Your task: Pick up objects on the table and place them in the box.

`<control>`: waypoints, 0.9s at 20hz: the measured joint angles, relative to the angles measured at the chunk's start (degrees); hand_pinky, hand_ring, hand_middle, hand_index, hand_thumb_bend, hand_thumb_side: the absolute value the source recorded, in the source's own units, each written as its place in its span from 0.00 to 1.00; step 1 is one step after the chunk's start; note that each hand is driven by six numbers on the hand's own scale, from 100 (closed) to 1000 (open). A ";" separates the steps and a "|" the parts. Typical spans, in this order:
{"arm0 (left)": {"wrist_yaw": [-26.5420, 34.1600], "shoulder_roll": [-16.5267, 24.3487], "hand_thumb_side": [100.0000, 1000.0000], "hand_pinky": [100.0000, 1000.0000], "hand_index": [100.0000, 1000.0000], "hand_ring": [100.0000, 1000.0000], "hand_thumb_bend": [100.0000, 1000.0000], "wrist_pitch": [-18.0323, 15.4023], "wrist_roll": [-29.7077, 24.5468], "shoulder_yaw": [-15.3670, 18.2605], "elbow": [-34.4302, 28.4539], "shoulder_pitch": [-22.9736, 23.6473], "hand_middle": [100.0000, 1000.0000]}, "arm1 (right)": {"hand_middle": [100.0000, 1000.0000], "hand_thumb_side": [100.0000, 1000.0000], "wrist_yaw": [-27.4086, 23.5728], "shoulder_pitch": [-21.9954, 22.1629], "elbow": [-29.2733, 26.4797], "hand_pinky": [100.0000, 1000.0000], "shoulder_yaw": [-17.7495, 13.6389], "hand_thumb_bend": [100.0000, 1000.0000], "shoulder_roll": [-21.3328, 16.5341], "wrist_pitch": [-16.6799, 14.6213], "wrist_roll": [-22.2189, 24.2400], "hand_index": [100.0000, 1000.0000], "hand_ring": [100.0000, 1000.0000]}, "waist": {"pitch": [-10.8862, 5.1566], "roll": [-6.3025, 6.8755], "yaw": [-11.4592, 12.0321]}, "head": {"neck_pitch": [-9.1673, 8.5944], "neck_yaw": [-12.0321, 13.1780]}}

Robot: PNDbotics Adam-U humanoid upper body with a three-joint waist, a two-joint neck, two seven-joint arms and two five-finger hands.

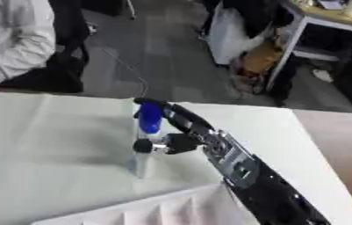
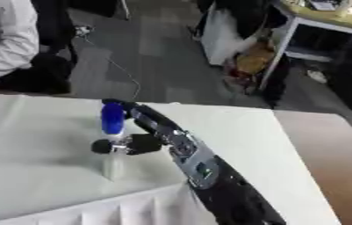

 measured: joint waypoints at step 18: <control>0.11 0.00 1.00 0.58 0.85 0.58 0.54 -0.32 -0.08 0.00 0.00 -0.45 0.68 | 0.00 0.56 5.17 2.26 2.80 0.00 0.04 0.19 2.85 -0.64 -20.33 0.12 0.00 | 0.00 0.01 -0.11 | 0.00 0.00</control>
